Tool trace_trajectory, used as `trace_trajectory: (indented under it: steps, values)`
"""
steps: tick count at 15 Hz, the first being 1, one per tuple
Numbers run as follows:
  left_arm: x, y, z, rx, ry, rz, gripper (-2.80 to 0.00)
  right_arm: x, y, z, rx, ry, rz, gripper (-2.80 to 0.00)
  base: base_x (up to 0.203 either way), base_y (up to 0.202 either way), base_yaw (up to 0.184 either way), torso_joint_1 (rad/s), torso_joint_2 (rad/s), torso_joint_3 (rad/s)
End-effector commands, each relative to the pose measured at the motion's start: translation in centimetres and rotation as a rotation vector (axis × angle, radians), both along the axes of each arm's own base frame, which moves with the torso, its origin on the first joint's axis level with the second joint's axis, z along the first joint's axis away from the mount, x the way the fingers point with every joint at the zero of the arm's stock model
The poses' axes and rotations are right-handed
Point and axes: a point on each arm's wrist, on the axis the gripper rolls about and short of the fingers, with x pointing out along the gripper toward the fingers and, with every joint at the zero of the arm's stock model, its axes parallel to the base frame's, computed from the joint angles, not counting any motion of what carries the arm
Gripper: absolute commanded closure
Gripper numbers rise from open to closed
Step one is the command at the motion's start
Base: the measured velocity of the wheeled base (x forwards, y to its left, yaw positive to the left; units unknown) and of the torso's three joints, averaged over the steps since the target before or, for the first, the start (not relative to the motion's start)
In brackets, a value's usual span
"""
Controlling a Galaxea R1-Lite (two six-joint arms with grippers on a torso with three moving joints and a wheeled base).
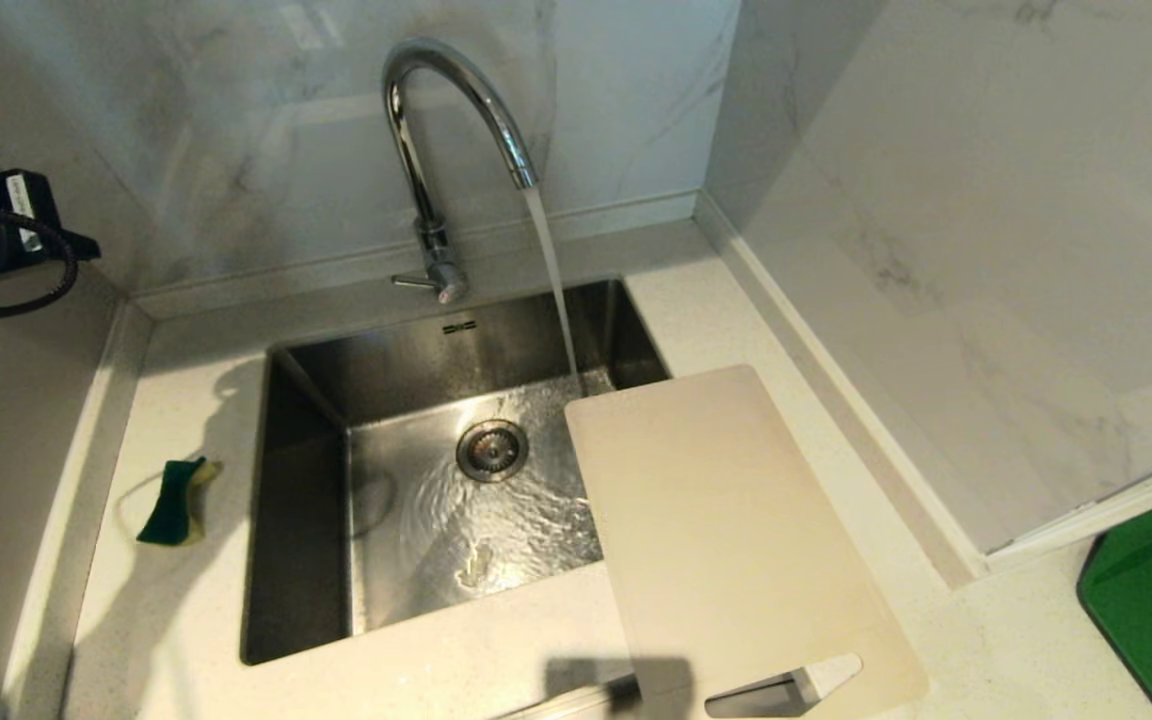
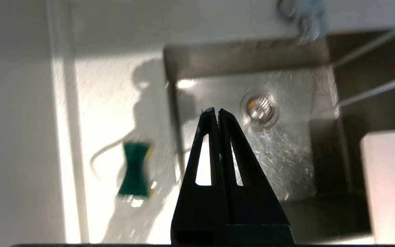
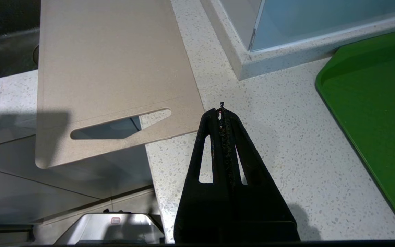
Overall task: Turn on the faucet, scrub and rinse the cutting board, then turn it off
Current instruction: Pick up the cleaning cloth
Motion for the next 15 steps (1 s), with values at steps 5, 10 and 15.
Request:
trace_trajectory:
  steps: [5, 10, 15]
  values:
    - [0.6, 2.2, -2.8, 0.014, 0.161, 0.095, 0.0, 0.0, 0.0, 0.0, 0.0, 0.001, 0.0, 0.0, 0.0, 0.0, 0.0, 0.0, 0.0, 0.0]
    - [4.5, 3.2, -6.8, -0.03, 0.287, 0.132, 0.0, 0.0, 0.0, 0.0, 0.0, 0.0, 0.0, 0.0, 0.0, 0.0, 0.0, 0.0, 0.0, 0.0]
    - [7.3, 5.4, -10.4, -0.078, 0.387, 0.094, 0.0, 0.0, 0.0, 0.0, 0.0, 0.0, 0.0, 0.0, 0.0, 0.0, 0.0, 0.0, 0.0, 0.0]
